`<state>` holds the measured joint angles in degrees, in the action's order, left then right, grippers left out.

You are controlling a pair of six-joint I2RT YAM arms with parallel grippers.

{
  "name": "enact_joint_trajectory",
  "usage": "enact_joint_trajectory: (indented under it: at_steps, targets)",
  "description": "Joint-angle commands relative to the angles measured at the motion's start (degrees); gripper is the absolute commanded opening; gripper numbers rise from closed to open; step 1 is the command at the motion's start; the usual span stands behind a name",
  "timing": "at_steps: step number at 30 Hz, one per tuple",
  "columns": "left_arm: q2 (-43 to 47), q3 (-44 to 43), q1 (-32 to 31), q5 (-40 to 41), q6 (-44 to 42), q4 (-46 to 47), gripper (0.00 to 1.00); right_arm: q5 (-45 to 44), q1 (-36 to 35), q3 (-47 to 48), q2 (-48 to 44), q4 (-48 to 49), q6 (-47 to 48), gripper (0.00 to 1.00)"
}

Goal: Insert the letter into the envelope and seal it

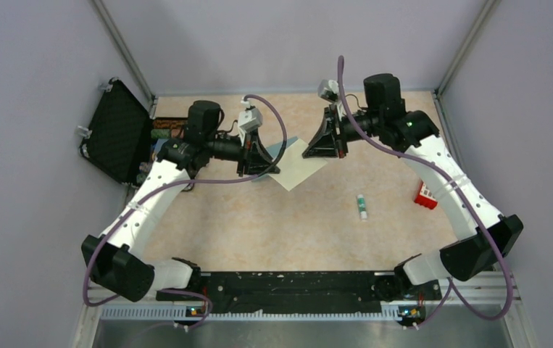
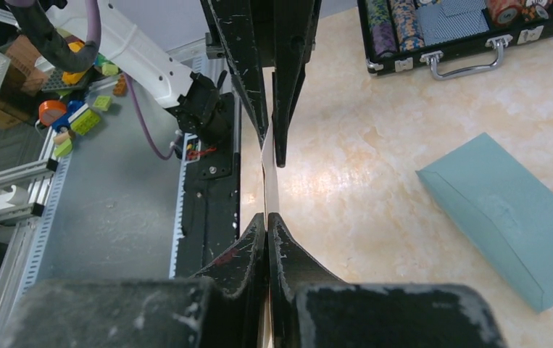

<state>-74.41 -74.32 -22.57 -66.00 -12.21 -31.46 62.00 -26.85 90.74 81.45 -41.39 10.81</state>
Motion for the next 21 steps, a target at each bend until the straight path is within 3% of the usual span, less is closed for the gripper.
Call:
enact_joint_trajectory:
  at_steps: [1,2,5,8,10,17,18,21]
  targets:
    - [1.4,0.6,0.1,-1.9,1.5,2.4,0.05,2.2,0.4,-0.3,-0.4,5.4,-3.4,0.0]
    - [1.4,0.6,0.1,-2.1,1.6,2.6,0.01,2.3,0.4,-0.3,-0.2,5.6,-3.6,0.03]
    - [1.5,0.7,0.1,-2.6,2.0,2.7,0.0,1.2,0.4,-0.1,0.2,6.8,-4.8,0.32]
    - [1.6,1.0,0.1,-3.4,2.1,2.8,0.0,1.2,0.3,0.3,0.9,9.9,-7.7,0.45]
    - [1.6,1.4,0.1,-3.7,2.8,3.3,0.0,1.9,0.3,1.1,1.7,11.7,-9.4,0.47]
    - [1.9,1.8,0.1,-4.0,3.6,4.0,0.0,3.7,0.3,1.6,3.5,16.8,-15.4,0.42]
    - [2.0,1.9,0.1,-3.9,3.7,4.0,0.0,4.1,0.3,1.5,3.6,17.4,-16.2,0.36]
    - [2.3,2.4,0.1,-3.8,4.2,4.3,0.0,5.7,0.2,1.5,4.1,19.0,-17.2,0.03]
